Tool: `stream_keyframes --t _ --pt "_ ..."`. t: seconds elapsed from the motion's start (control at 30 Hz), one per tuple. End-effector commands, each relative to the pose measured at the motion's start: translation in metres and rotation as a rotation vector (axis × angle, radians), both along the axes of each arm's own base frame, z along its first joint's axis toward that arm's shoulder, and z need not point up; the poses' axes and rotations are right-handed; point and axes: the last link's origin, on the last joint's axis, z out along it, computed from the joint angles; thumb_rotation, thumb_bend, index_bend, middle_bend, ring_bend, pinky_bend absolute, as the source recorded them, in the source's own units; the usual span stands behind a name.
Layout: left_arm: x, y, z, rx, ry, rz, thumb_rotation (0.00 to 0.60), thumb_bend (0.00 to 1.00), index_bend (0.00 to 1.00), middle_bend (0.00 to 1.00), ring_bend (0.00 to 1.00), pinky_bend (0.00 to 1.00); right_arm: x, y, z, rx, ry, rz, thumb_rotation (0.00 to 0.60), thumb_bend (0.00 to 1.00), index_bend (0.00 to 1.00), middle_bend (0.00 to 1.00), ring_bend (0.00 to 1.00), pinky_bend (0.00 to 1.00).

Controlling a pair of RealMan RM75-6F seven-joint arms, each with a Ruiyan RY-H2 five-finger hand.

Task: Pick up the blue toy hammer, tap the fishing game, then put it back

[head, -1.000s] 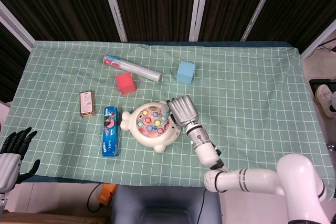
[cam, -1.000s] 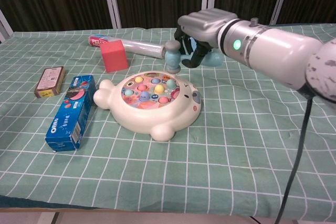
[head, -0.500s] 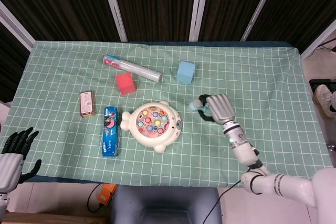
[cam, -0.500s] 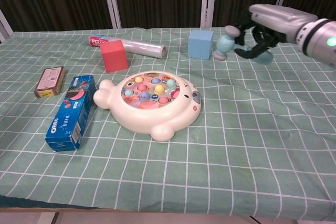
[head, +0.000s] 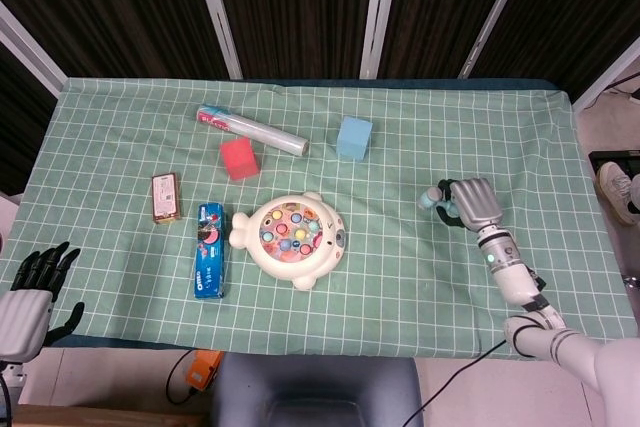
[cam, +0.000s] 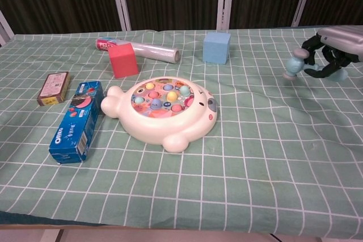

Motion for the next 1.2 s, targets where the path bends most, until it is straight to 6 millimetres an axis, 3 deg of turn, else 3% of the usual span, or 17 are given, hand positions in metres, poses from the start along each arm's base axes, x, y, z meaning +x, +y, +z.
stream_keyframes --t 0.03,0.5,1.2 --pt "0.0 0.0 0.0 0.0 0.0 0.001 0.6 0.4 0.0 0.0 0.0 0.05 -0.006 0.0 -0.008 0.016 -0.009 -0.016 0.6 0.59 0.98 0.71 0.83 0.89" --pt "0.0 0.001 -0.002 -0.02 -0.004 0.006 0.6 0.4 0.0 0.0 0.0 0.05 -0.008 -0.004 -0.028 0.044 -0.053 -0.044 0.6 0.54 0.96 0.71 0.81 0.87" --pt "-0.001 0.0 -0.001 -0.018 -0.009 0.009 0.6 0.4 0.0 0.0 0.0 0.05 -0.013 -0.007 -0.033 0.057 -0.085 -0.076 0.6 0.46 0.87 0.71 0.77 0.82"
